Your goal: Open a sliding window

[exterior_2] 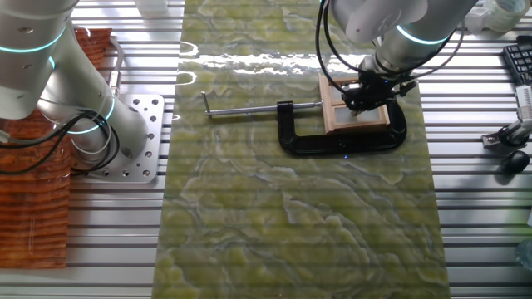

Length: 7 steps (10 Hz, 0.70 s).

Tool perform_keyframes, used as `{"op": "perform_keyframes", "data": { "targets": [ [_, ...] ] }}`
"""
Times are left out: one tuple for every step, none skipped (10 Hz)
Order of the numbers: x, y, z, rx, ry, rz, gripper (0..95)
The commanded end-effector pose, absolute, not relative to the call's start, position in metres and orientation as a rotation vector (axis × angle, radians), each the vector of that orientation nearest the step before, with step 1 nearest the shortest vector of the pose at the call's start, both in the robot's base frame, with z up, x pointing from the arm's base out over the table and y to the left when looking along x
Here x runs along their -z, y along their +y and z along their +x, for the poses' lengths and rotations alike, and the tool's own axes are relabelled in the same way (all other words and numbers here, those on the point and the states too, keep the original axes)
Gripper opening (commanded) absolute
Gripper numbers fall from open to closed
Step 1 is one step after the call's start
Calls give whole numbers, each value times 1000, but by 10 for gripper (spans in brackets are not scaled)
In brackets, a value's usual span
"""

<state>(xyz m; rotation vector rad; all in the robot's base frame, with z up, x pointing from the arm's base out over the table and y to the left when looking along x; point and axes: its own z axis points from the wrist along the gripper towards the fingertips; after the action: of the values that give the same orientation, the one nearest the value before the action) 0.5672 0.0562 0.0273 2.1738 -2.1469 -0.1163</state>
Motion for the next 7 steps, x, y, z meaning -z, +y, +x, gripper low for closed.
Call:
{"op": "perform_keyframes", "data": {
  "targets": [
    [-27, 56, 567, 114, -2145, 2172, 0],
    [-27, 56, 567, 114, -2143, 2174, 0],
    [-27, 56, 567, 114, -2144, 2173, 0],
    [-27, 56, 567, 114, -2149, 2168, 0],
    [-27, 55, 566, 112, -2164, 2152, 0],
    [-26, 55, 565, 111, -2167, 2150, 0],
    [-26, 55, 565, 110, -2166, 2150, 0]
  ]
}}
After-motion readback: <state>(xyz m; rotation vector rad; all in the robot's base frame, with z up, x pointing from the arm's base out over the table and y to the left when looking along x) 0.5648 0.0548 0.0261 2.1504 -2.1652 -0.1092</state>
